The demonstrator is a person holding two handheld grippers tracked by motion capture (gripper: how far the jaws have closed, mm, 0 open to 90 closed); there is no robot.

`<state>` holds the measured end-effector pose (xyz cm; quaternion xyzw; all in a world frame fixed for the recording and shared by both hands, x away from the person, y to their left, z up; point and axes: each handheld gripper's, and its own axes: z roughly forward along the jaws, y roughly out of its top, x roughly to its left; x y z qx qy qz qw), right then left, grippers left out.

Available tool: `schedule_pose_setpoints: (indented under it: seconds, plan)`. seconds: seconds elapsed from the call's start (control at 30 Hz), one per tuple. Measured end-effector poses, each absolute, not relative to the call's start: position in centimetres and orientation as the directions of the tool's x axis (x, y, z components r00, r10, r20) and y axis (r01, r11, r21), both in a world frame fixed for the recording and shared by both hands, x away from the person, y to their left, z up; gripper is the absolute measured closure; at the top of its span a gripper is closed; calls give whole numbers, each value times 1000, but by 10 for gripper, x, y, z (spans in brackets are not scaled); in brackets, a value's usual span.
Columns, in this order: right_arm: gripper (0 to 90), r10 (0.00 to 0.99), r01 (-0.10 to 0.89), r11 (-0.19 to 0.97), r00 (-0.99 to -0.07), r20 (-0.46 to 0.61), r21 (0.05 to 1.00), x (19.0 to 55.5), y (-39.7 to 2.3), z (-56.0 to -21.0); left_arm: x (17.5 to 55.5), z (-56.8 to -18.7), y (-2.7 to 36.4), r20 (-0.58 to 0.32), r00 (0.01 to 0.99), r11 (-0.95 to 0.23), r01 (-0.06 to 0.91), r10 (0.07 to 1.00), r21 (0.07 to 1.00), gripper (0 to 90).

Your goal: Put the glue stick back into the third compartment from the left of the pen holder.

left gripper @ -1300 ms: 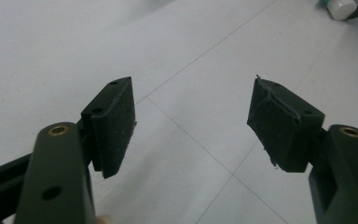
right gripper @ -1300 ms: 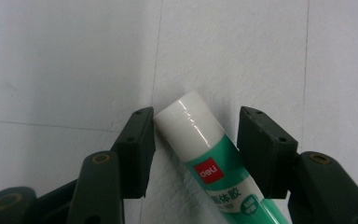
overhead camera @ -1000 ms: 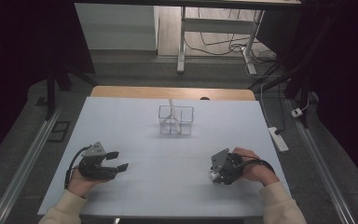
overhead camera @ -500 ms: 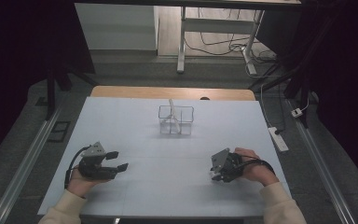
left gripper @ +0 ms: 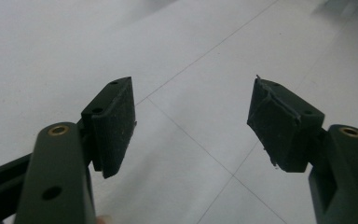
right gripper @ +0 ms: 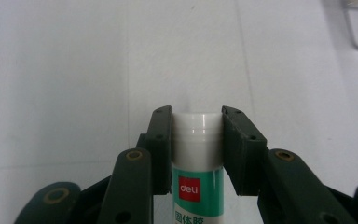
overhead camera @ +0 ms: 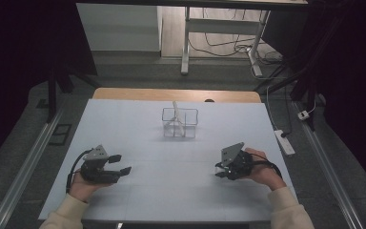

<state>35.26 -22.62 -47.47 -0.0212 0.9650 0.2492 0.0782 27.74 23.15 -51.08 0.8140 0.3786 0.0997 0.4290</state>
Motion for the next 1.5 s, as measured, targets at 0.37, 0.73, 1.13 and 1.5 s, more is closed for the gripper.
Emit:
schedule_pose_setpoints:
  seconds: [0.37, 0.73, 1.13, 1.5]
  plan:
    - [645, 171, 61, 778, -978, -117, 625, 361, -234, -461, 277, -510, 232, -162, 693, -342, 528, 703, 777, 318]
    - [644, 278, 132, 687, -956, -90, 714, 366, -240, -455, 277, -510, 232, -166, 693, -338, 529, 702, 779, 318]
    - [644, 400, 202, 589, -914, -65, 782, 370, -243, -450, 276, -509, 233, -168, 686, -326, 529, 708, 784, 318]
    - [644, 490, 202, 512, -867, -90, 835, 371, -240, -443, 276, -509, 233, -168, 685, -327, 529, 709, 783, 318]
